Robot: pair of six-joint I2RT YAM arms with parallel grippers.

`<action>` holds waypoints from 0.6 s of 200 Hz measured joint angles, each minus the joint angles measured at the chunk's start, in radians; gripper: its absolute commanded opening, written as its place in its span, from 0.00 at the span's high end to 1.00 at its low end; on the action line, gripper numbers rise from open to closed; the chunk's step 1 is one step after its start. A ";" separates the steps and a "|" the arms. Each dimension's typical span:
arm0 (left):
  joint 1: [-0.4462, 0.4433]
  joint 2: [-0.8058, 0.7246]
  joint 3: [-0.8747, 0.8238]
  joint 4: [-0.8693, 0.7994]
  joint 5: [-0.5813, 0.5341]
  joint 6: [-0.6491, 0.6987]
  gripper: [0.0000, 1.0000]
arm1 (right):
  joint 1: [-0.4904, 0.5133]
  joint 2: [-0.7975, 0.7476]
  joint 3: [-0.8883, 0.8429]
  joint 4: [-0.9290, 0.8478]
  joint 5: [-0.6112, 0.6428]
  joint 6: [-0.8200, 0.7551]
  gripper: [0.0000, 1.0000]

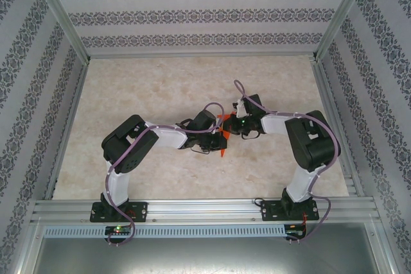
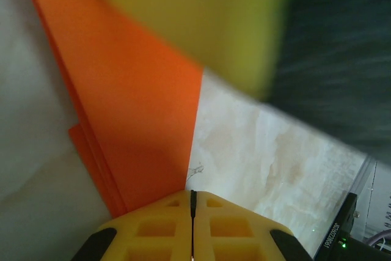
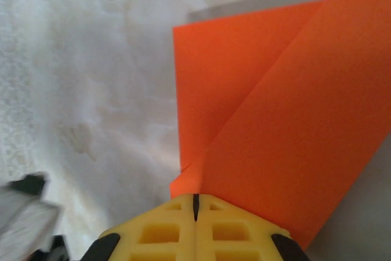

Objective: Fold a paper plane with a square sheet of paper (fold left side to right side)
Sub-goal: Fold the wing for the fifth time at the center of the table.

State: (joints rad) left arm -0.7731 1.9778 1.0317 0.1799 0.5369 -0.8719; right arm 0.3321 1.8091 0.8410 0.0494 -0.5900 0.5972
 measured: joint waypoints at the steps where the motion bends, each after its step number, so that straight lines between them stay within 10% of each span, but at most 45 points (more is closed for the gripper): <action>1: 0.000 0.000 0.000 0.000 0.000 0.000 0.91 | 0.000 0.002 0.000 0.000 0.000 0.000 0.97; 120: -0.027 -0.080 -0.024 -0.064 0.016 0.003 0.84 | 0.000 0.034 0.047 -0.049 -0.010 -0.005 0.97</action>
State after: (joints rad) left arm -0.8005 1.8980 1.0077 0.1162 0.5529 -0.8692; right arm 0.3317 1.8431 0.8883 0.0002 -0.5995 0.5919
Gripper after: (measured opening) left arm 0.159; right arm 0.038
